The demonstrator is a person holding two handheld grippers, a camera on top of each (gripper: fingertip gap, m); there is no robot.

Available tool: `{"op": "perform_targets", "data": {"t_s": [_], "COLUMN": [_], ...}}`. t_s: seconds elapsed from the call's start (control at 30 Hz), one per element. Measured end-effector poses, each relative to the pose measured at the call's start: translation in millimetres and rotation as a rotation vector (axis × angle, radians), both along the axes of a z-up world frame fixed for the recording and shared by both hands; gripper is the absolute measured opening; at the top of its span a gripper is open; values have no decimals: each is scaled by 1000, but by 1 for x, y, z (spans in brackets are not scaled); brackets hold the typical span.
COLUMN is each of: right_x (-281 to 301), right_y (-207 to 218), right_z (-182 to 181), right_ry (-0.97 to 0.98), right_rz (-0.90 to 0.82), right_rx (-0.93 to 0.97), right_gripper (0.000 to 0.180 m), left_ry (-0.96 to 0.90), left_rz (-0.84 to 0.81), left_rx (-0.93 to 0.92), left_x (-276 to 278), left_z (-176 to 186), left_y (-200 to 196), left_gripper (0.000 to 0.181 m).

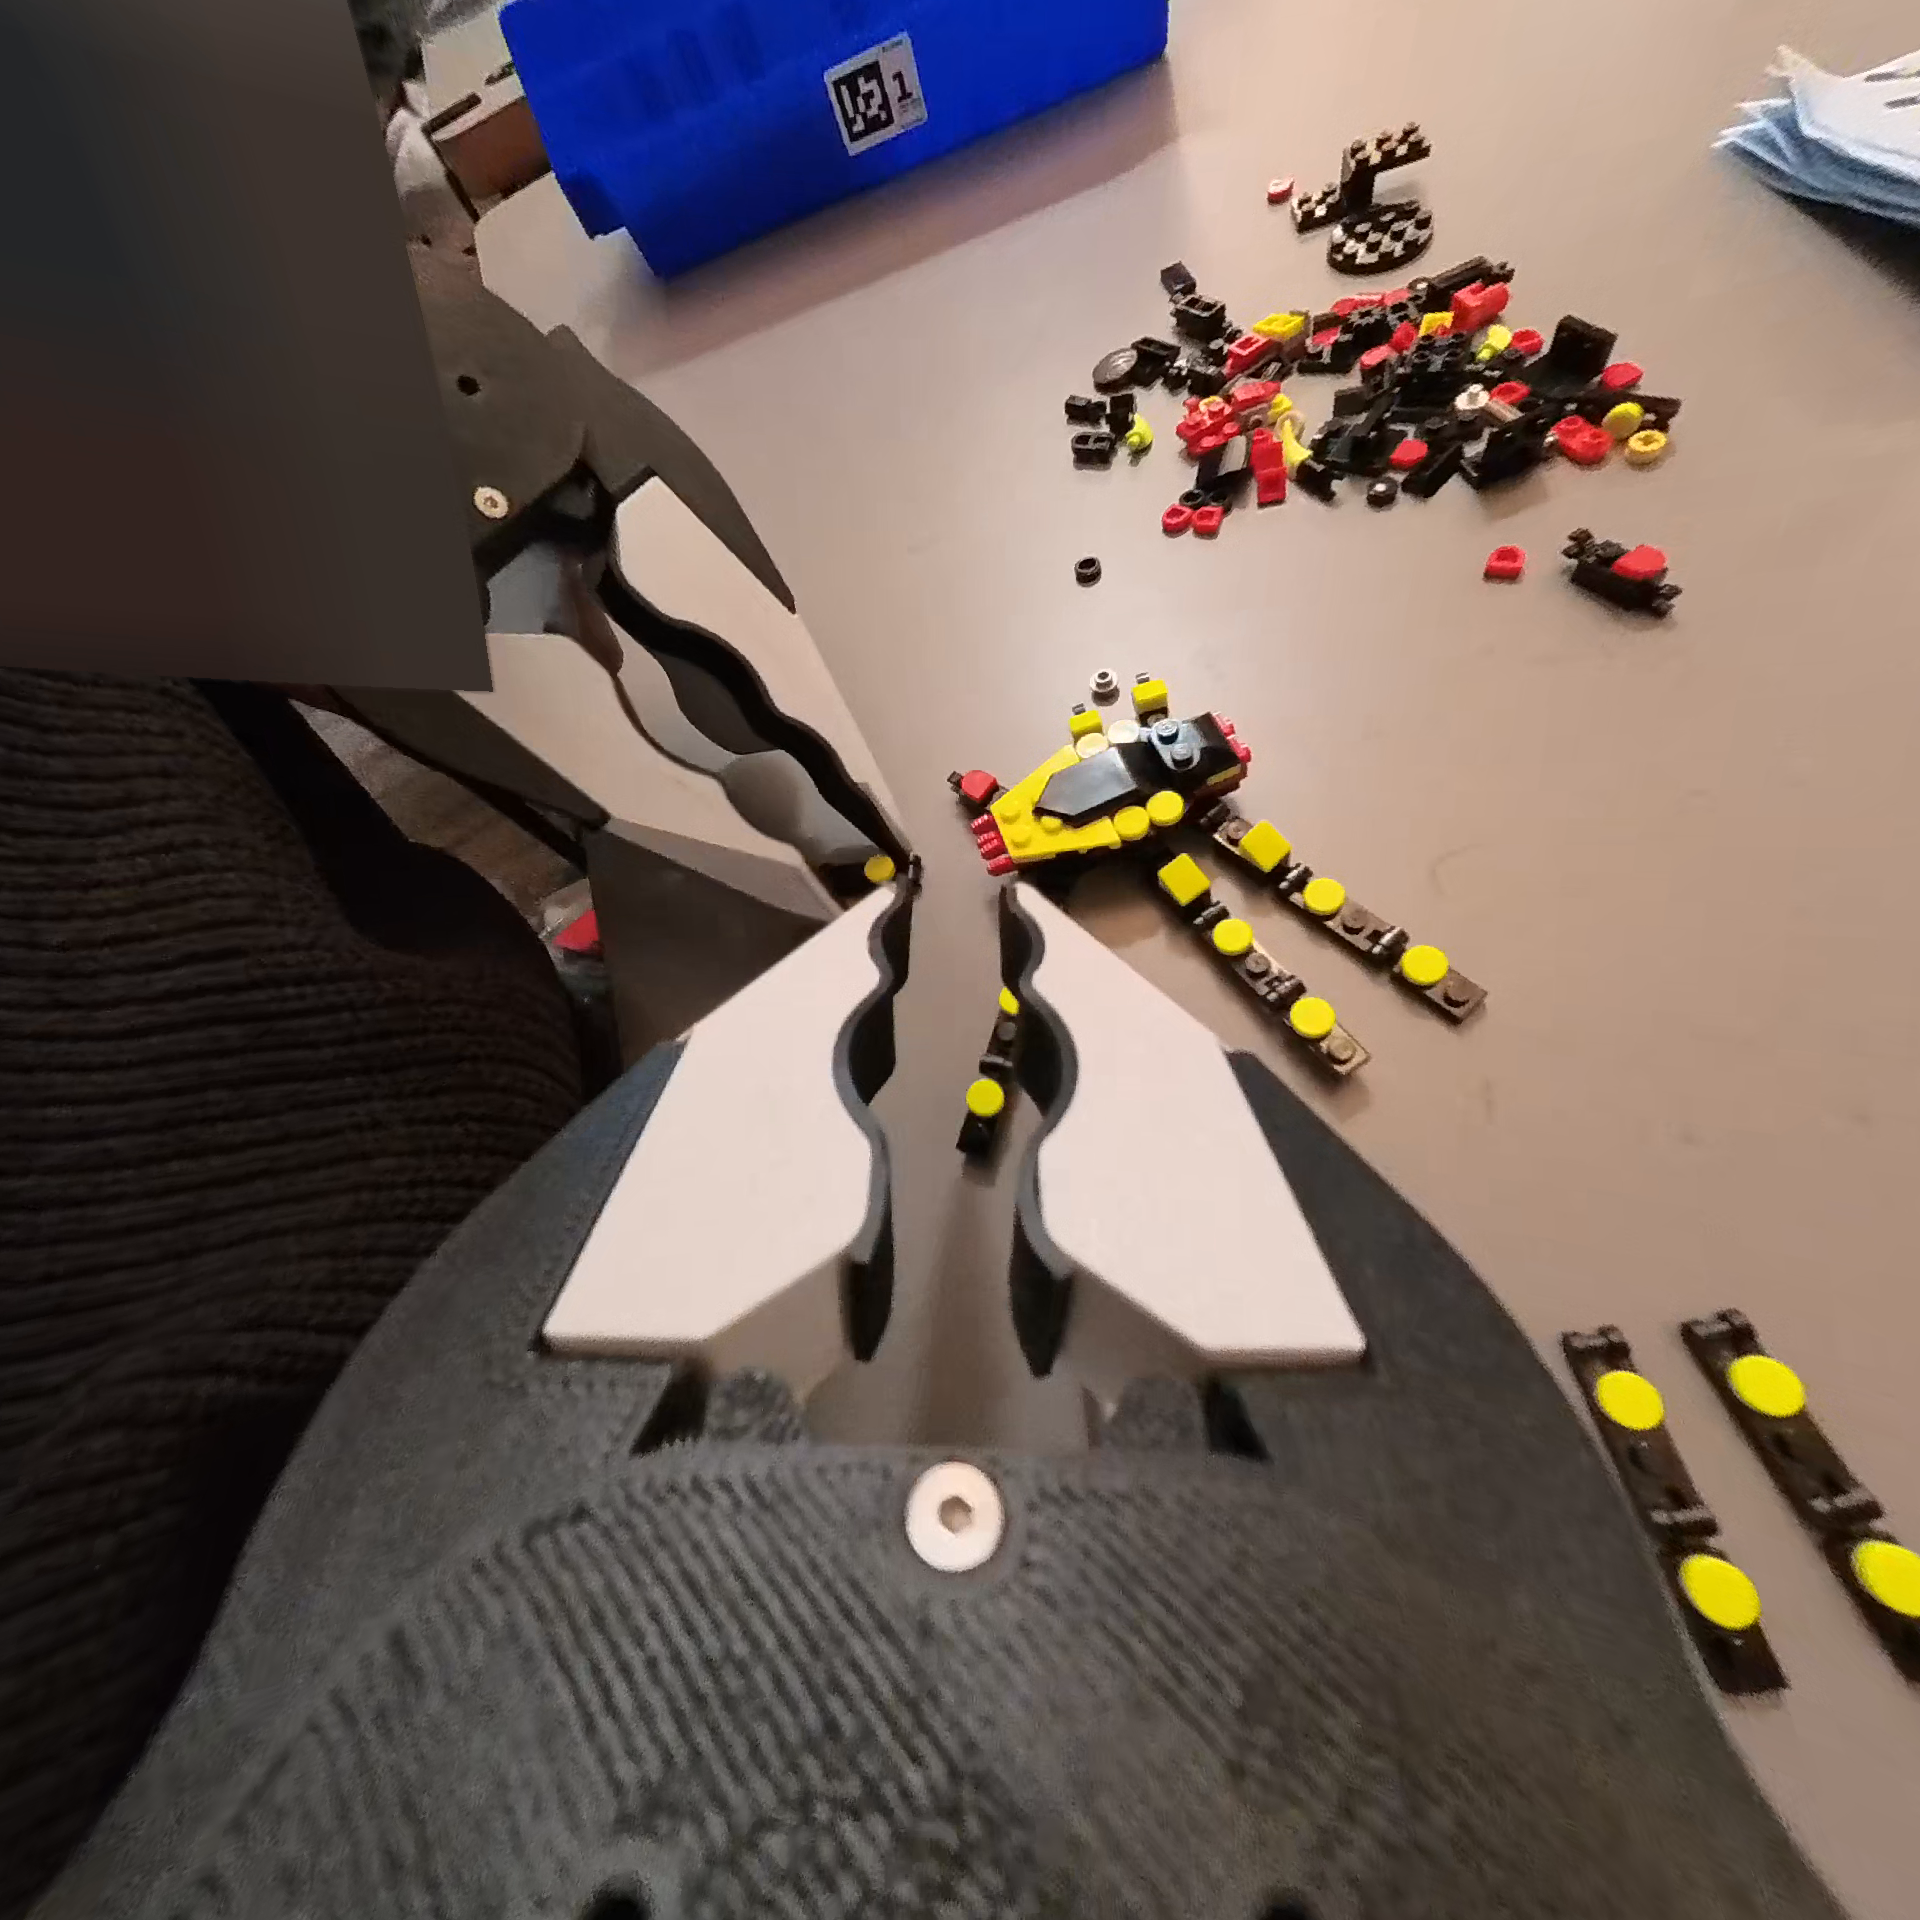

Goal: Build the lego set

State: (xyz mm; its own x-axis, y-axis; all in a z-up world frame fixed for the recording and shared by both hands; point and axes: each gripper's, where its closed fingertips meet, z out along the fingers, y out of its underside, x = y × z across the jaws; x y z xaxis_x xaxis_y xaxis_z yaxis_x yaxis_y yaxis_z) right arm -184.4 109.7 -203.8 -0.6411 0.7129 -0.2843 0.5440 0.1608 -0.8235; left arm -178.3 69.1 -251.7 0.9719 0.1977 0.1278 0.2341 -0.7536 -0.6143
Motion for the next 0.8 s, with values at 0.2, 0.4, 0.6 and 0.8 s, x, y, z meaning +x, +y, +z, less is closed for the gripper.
{"op": "perform_targets", "data": {"t_s": [0.2, 0.4, 0.6, 0.8], "right_x": [1, -3, -12, -11], "right_y": [-2, 10, 45, 43], "right_z": [-2, 0, 10, 26], "right_ry": [15, 34, 73, 15], "right_rz": [16, -16, -113, -107], "right_rx": [42, 63, 65, -206], "right_gripper": [15, 14, 13, 18], "left_ry": [-60, -47, -65, -82], "left_rz": [25, -1, 3, -1], "left_rx": [5, -7, 14, 32], "left_x": [-4, -7, -22, -35], "left_z": [0, 1, 7, 7], "left_y": [-4, -10, -21, -28], "left_gripper": [7, 5, 5, 5]}}
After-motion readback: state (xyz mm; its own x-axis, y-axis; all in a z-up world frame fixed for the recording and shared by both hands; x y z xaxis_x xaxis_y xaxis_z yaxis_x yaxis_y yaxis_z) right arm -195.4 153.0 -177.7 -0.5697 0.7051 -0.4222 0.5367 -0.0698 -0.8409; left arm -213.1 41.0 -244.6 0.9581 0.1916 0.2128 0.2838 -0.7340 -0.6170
